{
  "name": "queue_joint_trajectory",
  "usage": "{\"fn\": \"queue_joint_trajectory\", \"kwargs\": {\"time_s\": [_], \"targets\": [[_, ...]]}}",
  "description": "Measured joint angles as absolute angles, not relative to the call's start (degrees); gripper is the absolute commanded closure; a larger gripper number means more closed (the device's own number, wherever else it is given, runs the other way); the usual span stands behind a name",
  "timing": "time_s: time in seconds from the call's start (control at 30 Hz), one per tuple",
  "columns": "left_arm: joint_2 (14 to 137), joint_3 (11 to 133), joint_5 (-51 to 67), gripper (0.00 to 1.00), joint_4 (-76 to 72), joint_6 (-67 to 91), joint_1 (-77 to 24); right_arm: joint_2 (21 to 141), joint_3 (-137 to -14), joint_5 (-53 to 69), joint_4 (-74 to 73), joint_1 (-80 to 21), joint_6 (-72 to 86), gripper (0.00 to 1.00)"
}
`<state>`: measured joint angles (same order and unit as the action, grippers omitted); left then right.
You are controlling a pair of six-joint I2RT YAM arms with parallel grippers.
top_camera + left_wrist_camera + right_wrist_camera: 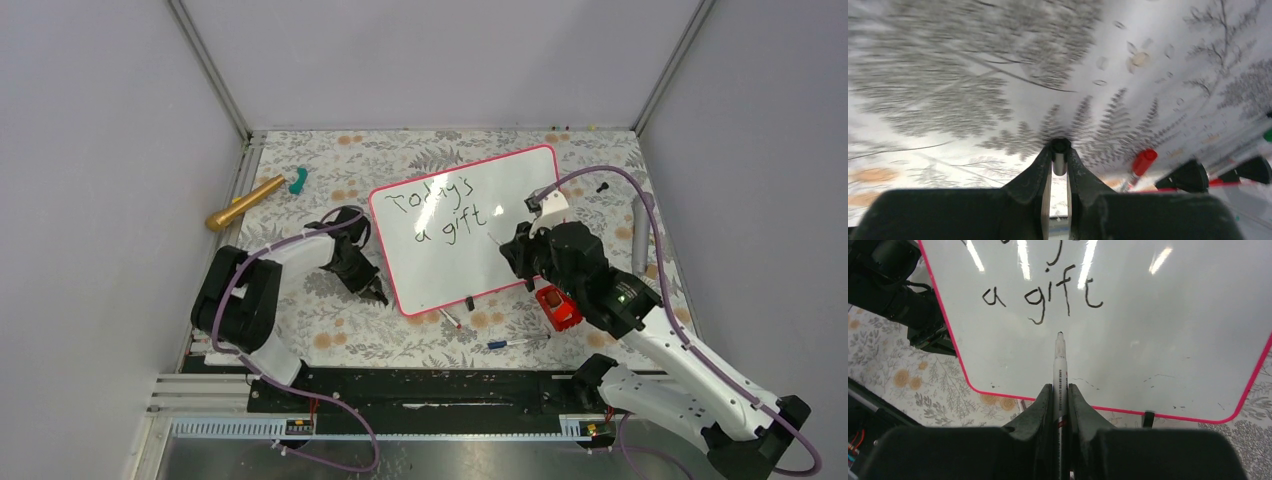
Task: Write a sentence on the whiteboard
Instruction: Insert the whiteboard marker without the cap into the pen cap.
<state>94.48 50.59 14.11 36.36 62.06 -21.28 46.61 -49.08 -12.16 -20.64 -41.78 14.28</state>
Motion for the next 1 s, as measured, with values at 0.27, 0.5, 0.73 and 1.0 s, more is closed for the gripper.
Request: {"fn": "queue_joint_trajectory", "kwargs": {"time_s": [0.27, 0.5, 0.73, 1.0], "targets": [[78.8, 43.6, 2.9, 1.0, 42.2, 63.2, -17.5, 50.1, -49.6, 3.4, -18.3, -41.6, 13.7, 1.0], [66.3, 45.1, 3.2, 1.0, 48.2, 62.9, -14.1, 54.9, -49.6, 9.6, -10.6, -43.2, 17.0, 1.0], [56.1, 50.7, 11.0, 1.0, 50.7, 63.4, -8.8, 60.1, -50.1, 8.4, -3.1, -50.6, 17.9, 1.0], [55.5, 52.1, 24.1, 1.0, 47.5, 68.9, -5.1, 64.8, -53.3, 6.6, 3.5, -56.3, 17.8, 1.0]]}}
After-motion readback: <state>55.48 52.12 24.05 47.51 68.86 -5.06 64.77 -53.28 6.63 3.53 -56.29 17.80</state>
